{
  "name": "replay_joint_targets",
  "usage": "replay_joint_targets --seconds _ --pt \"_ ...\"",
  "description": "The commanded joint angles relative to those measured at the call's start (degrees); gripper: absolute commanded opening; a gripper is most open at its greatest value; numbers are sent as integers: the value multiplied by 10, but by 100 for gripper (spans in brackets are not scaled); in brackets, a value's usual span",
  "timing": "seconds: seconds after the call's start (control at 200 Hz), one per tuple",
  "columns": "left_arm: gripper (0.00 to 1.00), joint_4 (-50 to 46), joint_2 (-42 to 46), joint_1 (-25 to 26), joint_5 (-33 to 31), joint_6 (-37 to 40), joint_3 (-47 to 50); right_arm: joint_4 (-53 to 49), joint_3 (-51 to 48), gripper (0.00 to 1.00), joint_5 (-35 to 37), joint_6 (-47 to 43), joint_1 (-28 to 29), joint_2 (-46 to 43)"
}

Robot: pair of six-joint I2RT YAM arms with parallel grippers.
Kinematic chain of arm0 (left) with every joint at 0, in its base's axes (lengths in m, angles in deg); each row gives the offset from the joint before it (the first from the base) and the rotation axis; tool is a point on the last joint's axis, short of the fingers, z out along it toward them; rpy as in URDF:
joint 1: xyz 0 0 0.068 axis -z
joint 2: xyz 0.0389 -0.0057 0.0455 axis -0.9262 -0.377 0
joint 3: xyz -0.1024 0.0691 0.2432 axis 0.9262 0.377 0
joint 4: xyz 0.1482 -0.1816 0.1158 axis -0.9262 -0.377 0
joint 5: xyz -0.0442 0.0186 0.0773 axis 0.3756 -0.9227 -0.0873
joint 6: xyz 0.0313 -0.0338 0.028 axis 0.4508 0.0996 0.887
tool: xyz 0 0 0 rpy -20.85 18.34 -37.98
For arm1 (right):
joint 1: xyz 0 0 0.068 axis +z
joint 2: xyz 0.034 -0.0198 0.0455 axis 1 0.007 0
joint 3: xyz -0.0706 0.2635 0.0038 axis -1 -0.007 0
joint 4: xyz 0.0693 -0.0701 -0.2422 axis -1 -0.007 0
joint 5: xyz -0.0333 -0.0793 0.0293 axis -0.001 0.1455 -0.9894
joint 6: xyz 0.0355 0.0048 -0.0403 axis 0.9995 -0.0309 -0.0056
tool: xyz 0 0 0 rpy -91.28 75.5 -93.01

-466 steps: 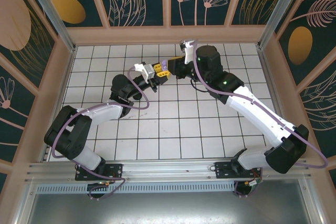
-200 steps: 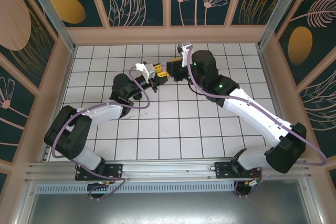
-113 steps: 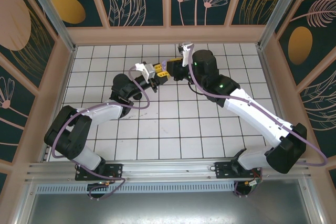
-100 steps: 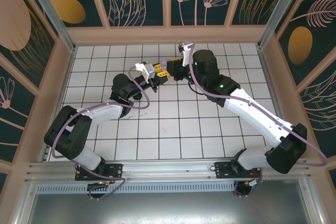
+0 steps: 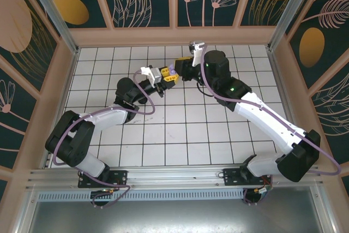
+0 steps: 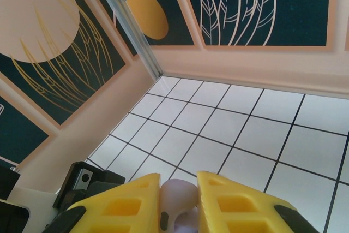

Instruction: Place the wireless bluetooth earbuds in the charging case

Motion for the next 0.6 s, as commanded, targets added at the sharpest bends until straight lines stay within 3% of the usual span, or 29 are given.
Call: replay_joint_targets --seconds 0.0,0.596 --pt "5 30 19 2 15 -7 -11 17 -9 22 -1 6 -4 -3" --pt "5 23 21 2 -4 -7 -21 3 -39 22 -23 7 5 -22"
